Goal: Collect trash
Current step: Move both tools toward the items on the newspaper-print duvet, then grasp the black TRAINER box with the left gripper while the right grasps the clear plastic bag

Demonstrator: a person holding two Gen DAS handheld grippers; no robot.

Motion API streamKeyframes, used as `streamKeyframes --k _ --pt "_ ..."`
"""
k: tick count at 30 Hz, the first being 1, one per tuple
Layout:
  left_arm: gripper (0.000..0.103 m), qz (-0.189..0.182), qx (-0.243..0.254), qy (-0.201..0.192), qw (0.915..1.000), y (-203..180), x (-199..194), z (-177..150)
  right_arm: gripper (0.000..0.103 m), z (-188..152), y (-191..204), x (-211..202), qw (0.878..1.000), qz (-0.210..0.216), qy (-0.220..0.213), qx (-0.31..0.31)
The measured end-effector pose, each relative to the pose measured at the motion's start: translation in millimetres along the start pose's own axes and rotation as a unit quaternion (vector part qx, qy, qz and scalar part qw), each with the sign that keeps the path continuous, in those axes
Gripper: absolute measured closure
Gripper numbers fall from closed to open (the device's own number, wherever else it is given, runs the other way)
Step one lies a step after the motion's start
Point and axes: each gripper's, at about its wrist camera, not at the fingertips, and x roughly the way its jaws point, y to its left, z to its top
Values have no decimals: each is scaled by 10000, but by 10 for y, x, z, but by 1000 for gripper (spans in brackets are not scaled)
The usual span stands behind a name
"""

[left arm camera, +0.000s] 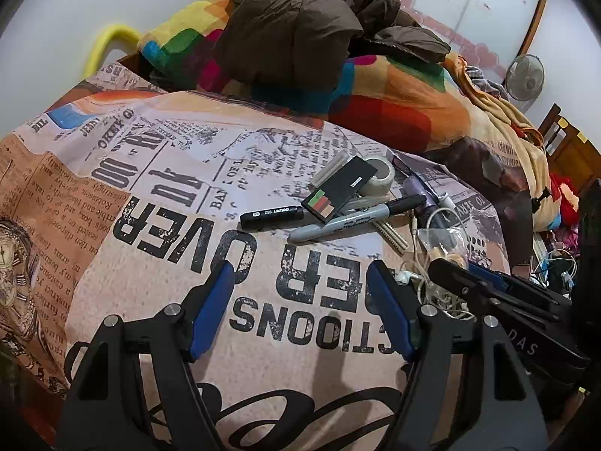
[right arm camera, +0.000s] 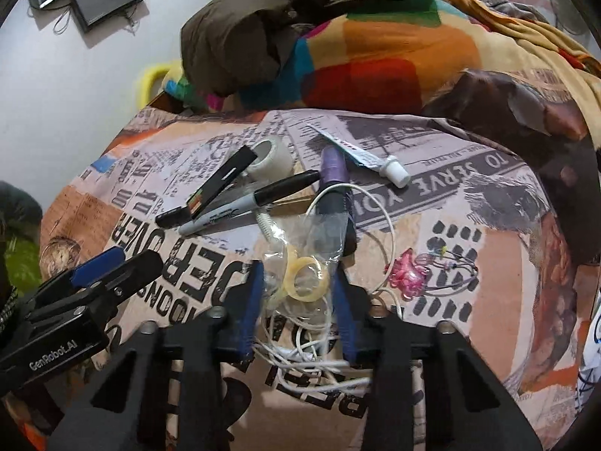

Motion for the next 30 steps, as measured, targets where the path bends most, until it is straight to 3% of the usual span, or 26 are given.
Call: streamKeyframes --k 2,3,9,16,22,26,30 --pt "30 -61 -55 38 10000 14 -2 -1 78 14 -2 -45 10000 20 -68 -37" --pt "30 -79 -78 46 9999 17 -5 0 84 27 -10 -78 9999 20 -107 -50" --pt "30 -179 -61 70 9998 -65 -47 17 86 87 -191 -264 9992 157 -344 130" --pt "30 -400 324 188 9985 -422 -15 -8 88 119 -481 -420 9975 223 -462 486" --pt "30 -216 803 147 9964 -612 130 120 88 78 -566 -378 9974 330 -317 561" --pt "39 -294 1063 211 9937 -601 269 339 88 71 -526 -328 9974 449 -227 509" --pt "48 -138 1381 235 9900 -599 437 579 88 79 -474 -324 9972 545 -232 452"
